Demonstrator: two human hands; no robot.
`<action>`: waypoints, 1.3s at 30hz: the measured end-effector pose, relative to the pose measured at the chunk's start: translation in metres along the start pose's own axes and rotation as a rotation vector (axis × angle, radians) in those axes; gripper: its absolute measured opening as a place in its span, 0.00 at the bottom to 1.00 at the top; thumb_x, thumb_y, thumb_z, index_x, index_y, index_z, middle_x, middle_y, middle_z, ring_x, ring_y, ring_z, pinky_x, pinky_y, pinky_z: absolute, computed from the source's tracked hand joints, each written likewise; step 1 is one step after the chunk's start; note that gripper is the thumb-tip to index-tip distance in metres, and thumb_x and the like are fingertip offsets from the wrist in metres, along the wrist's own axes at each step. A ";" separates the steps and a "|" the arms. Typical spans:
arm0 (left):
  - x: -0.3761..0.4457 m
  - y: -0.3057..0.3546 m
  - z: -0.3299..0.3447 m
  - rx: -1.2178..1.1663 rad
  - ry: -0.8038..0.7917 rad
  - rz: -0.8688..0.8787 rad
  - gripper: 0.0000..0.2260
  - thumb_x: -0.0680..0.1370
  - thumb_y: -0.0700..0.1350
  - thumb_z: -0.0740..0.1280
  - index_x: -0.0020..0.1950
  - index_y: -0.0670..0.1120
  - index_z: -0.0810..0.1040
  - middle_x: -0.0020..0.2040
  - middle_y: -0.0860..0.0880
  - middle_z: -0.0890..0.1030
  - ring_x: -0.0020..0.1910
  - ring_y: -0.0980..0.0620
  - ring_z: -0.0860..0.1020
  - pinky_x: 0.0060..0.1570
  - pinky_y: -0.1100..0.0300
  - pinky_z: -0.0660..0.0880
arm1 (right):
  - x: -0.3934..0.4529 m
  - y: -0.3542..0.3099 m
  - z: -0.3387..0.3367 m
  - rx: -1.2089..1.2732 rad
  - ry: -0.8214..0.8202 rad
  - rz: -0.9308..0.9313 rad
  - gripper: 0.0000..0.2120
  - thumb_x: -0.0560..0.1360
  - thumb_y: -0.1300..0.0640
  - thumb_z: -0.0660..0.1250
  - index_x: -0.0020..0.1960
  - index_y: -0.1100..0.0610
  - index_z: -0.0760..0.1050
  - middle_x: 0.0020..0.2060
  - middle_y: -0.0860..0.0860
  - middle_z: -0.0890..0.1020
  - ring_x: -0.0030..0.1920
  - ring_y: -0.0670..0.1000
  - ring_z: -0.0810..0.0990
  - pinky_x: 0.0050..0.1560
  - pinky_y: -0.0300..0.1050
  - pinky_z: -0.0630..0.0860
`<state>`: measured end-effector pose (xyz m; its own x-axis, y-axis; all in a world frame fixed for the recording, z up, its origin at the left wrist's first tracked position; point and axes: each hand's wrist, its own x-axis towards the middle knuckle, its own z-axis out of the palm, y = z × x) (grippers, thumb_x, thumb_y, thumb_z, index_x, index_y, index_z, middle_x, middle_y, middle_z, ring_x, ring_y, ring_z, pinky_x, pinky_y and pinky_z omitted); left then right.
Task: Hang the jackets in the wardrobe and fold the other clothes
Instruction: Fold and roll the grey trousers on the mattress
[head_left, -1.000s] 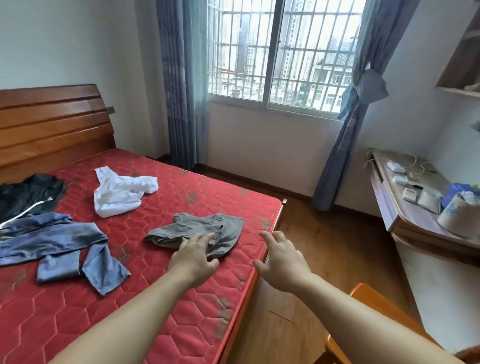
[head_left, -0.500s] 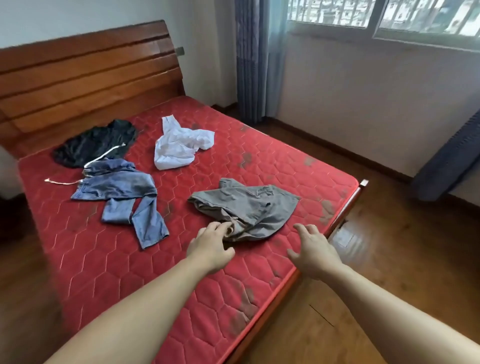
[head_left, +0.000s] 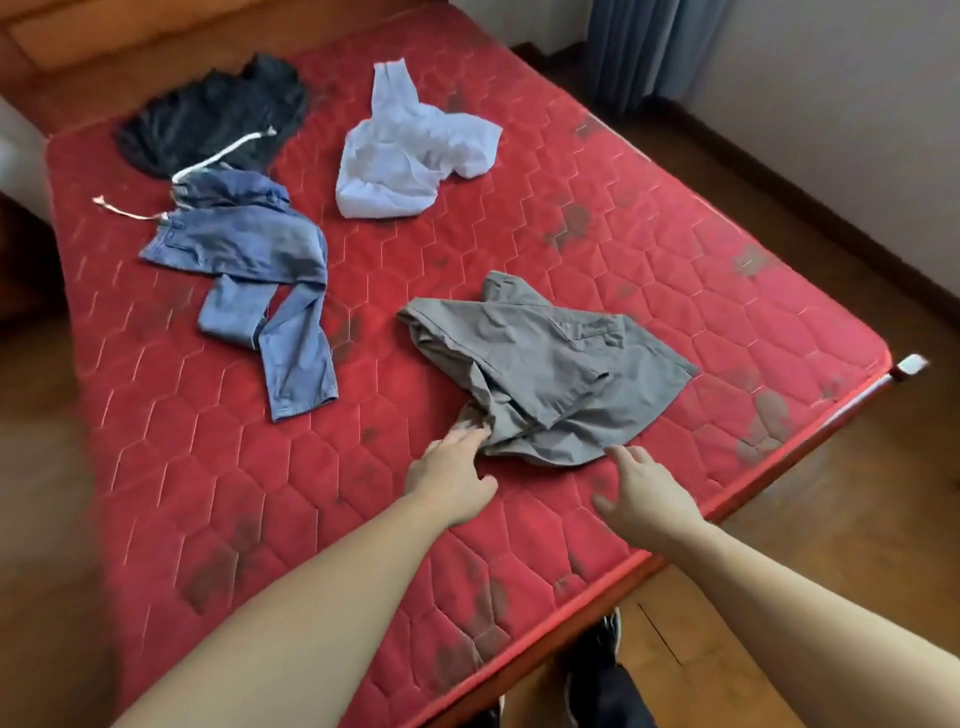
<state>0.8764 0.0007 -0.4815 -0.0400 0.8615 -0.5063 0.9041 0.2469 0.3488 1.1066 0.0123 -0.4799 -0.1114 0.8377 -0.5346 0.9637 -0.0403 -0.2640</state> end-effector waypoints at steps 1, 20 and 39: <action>0.016 0.000 0.010 -0.007 -0.009 -0.016 0.28 0.75 0.50 0.64 0.75 0.58 0.63 0.75 0.55 0.65 0.71 0.48 0.67 0.66 0.49 0.69 | 0.023 0.005 0.008 -0.002 -0.027 -0.018 0.32 0.74 0.47 0.63 0.75 0.53 0.60 0.71 0.52 0.67 0.66 0.57 0.71 0.62 0.54 0.72; 0.178 -0.040 0.136 -0.463 0.161 -0.511 0.05 0.81 0.44 0.62 0.51 0.45 0.76 0.45 0.44 0.80 0.48 0.42 0.78 0.43 0.54 0.72 | 0.182 0.053 0.160 0.461 -0.041 0.010 0.10 0.79 0.59 0.57 0.45 0.57 0.76 0.45 0.56 0.76 0.50 0.55 0.73 0.44 0.44 0.63; 0.030 0.077 -0.145 -1.491 -0.194 -0.060 0.22 0.63 0.40 0.71 0.57 0.42 0.74 0.51 0.39 0.73 0.49 0.43 0.75 0.49 0.54 0.73 | 0.022 -0.040 -0.131 1.340 0.313 -0.062 0.24 0.67 0.48 0.76 0.56 0.59 0.74 0.48 0.59 0.81 0.45 0.52 0.79 0.48 0.48 0.75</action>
<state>0.8834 0.1100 -0.3551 0.1035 0.7931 -0.6002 -0.3510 0.5937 0.7240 1.0979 0.1033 -0.3757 0.0858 0.9368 -0.3391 -0.0297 -0.3378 -0.9407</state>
